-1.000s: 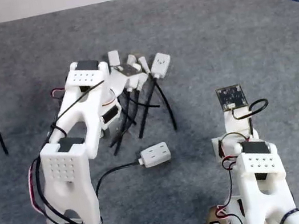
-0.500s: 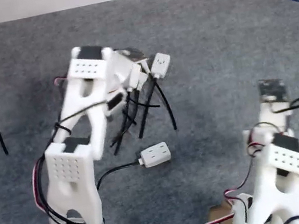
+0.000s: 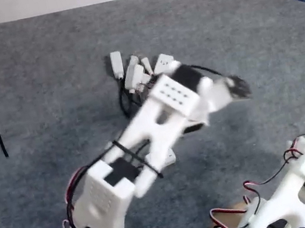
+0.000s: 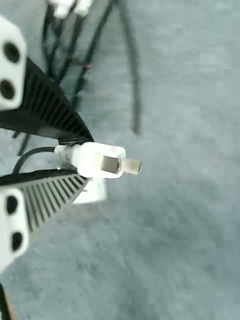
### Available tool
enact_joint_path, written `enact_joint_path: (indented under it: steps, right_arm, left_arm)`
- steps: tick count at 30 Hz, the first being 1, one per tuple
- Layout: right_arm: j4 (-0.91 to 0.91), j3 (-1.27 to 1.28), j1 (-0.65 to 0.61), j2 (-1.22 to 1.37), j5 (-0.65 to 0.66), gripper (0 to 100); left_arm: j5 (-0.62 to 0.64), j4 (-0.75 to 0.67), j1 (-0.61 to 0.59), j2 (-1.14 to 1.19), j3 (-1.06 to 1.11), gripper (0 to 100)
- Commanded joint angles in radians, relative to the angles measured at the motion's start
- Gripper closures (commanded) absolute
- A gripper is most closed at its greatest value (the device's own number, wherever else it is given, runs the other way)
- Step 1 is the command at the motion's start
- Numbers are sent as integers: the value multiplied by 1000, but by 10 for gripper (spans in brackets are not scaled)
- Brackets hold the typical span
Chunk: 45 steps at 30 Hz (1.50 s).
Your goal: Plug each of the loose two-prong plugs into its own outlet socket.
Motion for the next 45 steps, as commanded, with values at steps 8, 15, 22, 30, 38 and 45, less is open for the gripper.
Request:
enact_joint_path:
  steps: [8, 15, 22, 30, 38, 45]
  right_arm:
    - [-59, -45, 128, -13, 20, 946]
    - [-59, -7, 108, -13, 68, 946]
    - [-58, -1, 2, -10, 68, 944]
    - [39, -7, -355, -4, 57, 944]
    - [239, -116, -955, -2, -114, 947]
    - [174, -113, -1055, -4, -411, 947]
  left_arm:
    - [64, -61, 159, 53, -303, 992]
    - [66, -52, 139, 160, -346, 859]
    - [66, -51, 16, 159, -378, 789]
    - [278, -3, -318, 159, -493, 793]
    - [422, 0, -628, 159, -390, 793]
    - [336, -2, -751, 160, -383, 793]
